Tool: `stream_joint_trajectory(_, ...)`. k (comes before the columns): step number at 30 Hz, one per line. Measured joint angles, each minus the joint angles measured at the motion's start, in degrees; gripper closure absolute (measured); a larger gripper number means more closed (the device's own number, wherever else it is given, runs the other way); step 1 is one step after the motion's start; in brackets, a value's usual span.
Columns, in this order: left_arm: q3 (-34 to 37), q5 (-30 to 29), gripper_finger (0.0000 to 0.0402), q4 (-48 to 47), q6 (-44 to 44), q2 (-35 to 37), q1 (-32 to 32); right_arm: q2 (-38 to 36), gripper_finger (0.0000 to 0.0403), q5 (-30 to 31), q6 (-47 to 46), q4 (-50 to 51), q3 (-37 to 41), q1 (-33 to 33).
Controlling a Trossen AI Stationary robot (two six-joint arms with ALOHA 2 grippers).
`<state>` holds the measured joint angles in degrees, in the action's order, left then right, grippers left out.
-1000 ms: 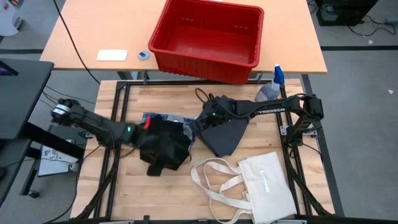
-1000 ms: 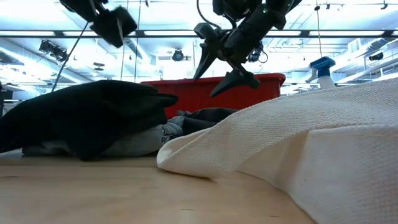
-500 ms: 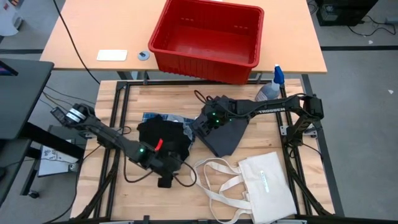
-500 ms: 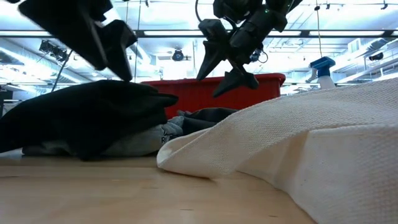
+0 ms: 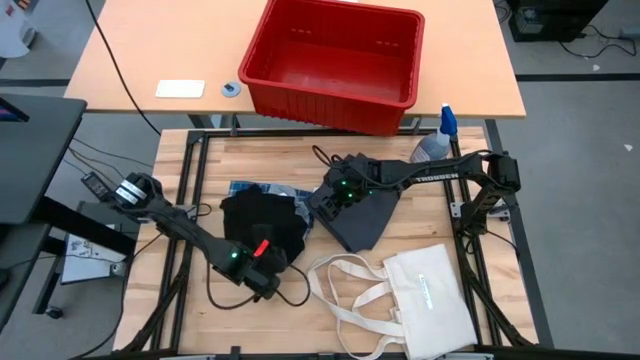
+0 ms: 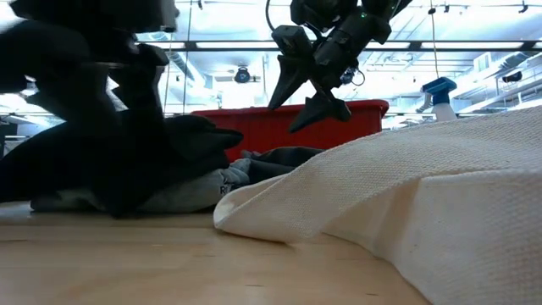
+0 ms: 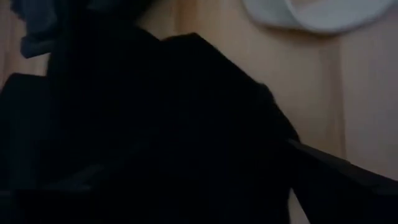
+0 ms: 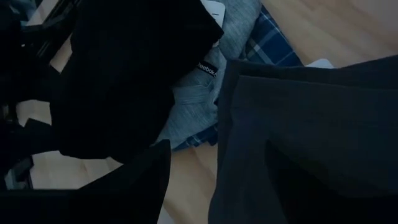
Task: Fold laundry
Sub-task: Fold the black shirt
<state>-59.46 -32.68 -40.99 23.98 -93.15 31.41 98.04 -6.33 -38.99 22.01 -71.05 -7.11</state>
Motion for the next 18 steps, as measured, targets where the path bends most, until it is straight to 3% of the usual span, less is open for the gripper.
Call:
stream_joint_trajectory(3, -0.02, -0.08, 0.0088, 1.11, 2.65, -0.23, -0.80, 0.00, 0.0136, -0.02, -0.02, 0.01, 0.00, 0.04)
stream_joint_trajectory(5, -0.02, -0.20, 0.0139, 0.98, 4.22, -0.23, -0.76, 0.00, 0.0136, -0.23, -0.02, 0.01, 0.00, 0.11)
stream_joint_trajectory(10, -2.80, -0.64, 0.0348, -6.30, 11.90, 0.20, -0.24, -0.63, 0.0136, -2.35, 0.34, 0.77, 0.00, 0.12)
stream_joint_trajectory(11, -4.17, -0.82, 0.0374, -8.73, 13.58, 0.63, -0.15, -1.19, 0.0136, -2.36, 0.67, 0.92, 0.00, 0.15)
stream_joint_trajectory(18, -12.20, -6.66, 0.0390, -26.29, 27.86, 6.06, 2.30, -5.90, 0.0136, -5.59, 7.21, -1.92, 0.00, 0.27)
